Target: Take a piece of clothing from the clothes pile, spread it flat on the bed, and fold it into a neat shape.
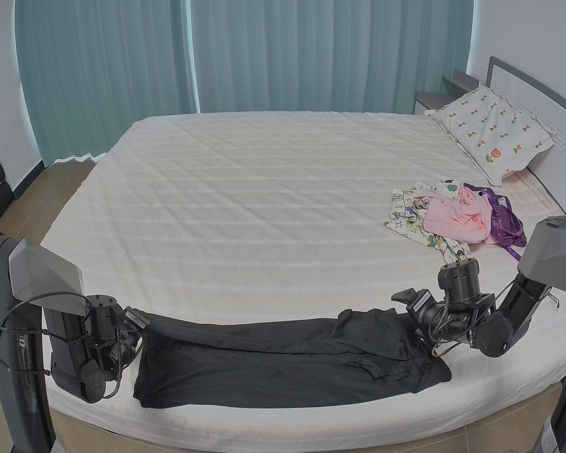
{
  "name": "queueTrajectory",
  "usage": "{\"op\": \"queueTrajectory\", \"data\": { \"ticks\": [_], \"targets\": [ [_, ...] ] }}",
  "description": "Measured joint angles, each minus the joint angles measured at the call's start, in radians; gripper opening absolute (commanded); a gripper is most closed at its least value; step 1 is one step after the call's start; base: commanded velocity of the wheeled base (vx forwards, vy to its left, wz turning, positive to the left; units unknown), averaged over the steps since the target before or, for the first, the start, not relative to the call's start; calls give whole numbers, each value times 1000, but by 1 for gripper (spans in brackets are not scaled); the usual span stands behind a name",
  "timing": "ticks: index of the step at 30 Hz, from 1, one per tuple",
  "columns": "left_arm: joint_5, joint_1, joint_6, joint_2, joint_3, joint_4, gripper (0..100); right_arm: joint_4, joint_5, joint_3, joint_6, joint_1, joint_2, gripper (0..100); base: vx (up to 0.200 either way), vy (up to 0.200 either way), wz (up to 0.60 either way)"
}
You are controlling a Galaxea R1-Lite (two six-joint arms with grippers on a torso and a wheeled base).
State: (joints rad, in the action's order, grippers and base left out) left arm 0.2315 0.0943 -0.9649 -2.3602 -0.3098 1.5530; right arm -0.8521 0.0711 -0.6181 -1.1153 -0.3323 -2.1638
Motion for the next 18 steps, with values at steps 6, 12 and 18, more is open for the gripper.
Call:
{"op": "queueTrajectory", "data": {
  "ticks": [6,12,18],
  "targets": [
    [1,-1,0,1,0,0,0,1,1,23,2,21,38,100,0,0,0],
    [1,-1,0,1,-1,0,0,1,-5,41,-19,-56,43,100,0,0,0],
    [0,-1,0,1,-1,0,0,3,-9,29,-40,-123,-6,100,0,0,0]
  ]
}}
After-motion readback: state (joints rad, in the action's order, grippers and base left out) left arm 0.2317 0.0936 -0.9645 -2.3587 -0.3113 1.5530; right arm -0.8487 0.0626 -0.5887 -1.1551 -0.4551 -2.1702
